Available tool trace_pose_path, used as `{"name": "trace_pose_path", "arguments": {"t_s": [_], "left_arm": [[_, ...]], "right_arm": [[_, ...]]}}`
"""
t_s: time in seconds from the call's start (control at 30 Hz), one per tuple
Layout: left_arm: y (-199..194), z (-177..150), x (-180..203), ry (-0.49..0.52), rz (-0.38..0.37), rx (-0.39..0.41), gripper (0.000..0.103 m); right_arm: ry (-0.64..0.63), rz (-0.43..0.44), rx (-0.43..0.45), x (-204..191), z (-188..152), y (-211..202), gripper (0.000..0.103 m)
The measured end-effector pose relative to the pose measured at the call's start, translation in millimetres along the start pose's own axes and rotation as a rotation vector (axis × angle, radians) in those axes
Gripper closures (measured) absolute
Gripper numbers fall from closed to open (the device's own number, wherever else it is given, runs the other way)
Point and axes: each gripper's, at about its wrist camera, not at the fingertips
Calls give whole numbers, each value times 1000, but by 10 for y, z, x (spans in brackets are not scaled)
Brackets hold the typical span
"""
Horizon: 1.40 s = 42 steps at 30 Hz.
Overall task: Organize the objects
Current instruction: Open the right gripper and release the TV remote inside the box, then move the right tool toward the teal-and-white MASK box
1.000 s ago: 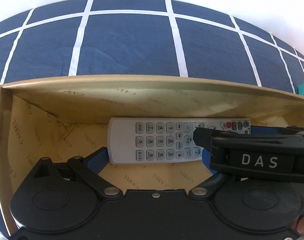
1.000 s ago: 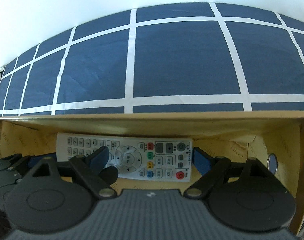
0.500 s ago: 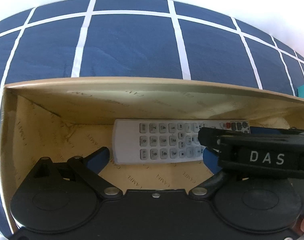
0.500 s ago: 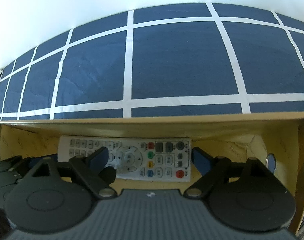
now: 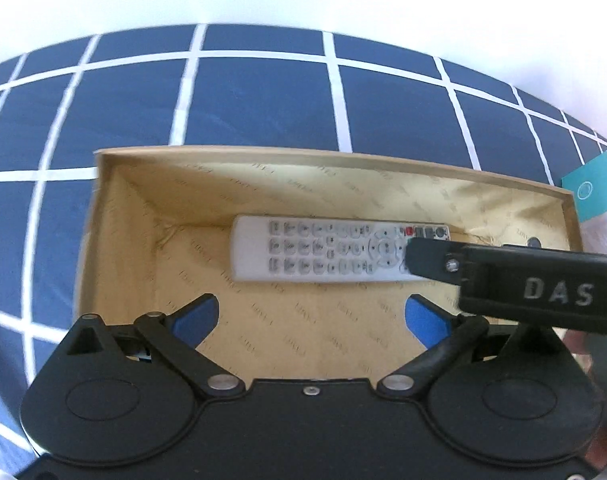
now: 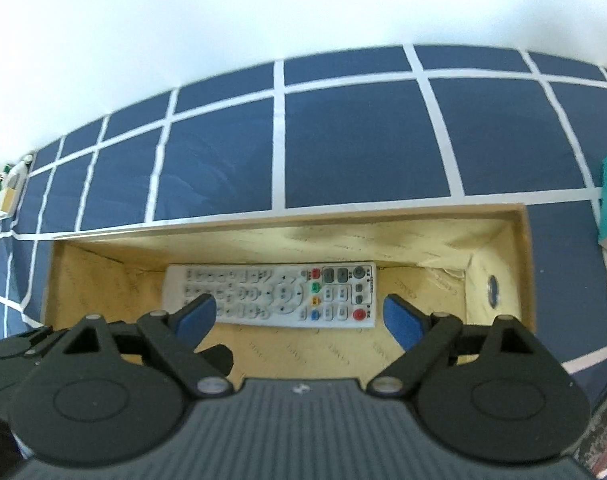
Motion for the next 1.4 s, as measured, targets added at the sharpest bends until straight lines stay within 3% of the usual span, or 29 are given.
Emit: {"name": "trace_pose_path", "arguments": {"t_s": [0.63, 1.1, 1.4], "left_arm": [[-925, -648, 57, 26, 43, 89, 0], [-1183, -1103, 311, 88, 28, 106, 0], [-1250, -1237, 773, 119, 25, 109, 0]], "right_arm": [[-33, -13, 117, -25, -722, -1068, 0], [51, -64, 181, 288, -1278, -1566, 0], [91, -75, 224, 715, -1454, -1952, 0]]}}
Point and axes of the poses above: each gripper's, at about its wrist camera, not at the fingertips, and y roughly the way its jaws point, x to its right, z to its top, and after that the axes turned 13 degrees about z, right-handed
